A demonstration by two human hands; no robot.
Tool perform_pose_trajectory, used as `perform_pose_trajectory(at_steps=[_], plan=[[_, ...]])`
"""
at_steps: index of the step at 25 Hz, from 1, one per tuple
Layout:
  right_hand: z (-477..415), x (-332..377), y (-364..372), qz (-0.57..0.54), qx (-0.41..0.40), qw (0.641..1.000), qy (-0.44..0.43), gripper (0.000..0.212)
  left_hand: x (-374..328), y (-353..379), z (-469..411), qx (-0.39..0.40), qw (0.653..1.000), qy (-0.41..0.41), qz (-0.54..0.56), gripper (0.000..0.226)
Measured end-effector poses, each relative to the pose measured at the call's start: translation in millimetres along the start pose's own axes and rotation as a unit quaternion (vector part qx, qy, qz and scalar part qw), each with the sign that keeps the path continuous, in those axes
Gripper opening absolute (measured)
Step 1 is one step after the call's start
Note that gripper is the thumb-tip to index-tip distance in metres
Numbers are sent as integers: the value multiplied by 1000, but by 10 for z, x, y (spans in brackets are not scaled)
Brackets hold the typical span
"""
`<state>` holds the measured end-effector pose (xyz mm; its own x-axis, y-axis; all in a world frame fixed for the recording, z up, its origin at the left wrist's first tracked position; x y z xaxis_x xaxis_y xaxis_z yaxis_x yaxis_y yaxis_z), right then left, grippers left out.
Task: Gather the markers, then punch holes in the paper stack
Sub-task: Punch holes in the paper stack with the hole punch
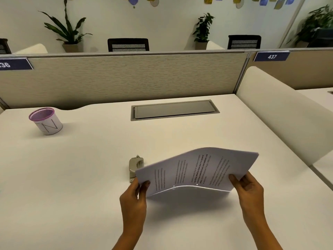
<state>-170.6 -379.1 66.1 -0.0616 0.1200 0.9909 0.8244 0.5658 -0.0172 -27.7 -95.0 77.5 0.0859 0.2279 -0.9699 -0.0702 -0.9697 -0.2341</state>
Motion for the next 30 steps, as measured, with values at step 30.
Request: perform_pose_trajectory(at_steps=[30], plan=[[338, 551, 171, 289, -107, 915, -262, 58, -282, -158, -617, 9, 993, 99, -59, 24]])
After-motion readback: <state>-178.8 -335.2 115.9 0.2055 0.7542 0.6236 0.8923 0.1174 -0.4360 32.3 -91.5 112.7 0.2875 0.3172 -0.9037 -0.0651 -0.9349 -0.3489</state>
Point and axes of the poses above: each hand's wrist, its own z-axis away from the middle knuckle, its own y-axis out of the palm, x = y × z, the point moved 5 cm from there along -z, towards the middle knuckle, and after that the axes turned 3 degrees about -y, right-handed, at the moved point
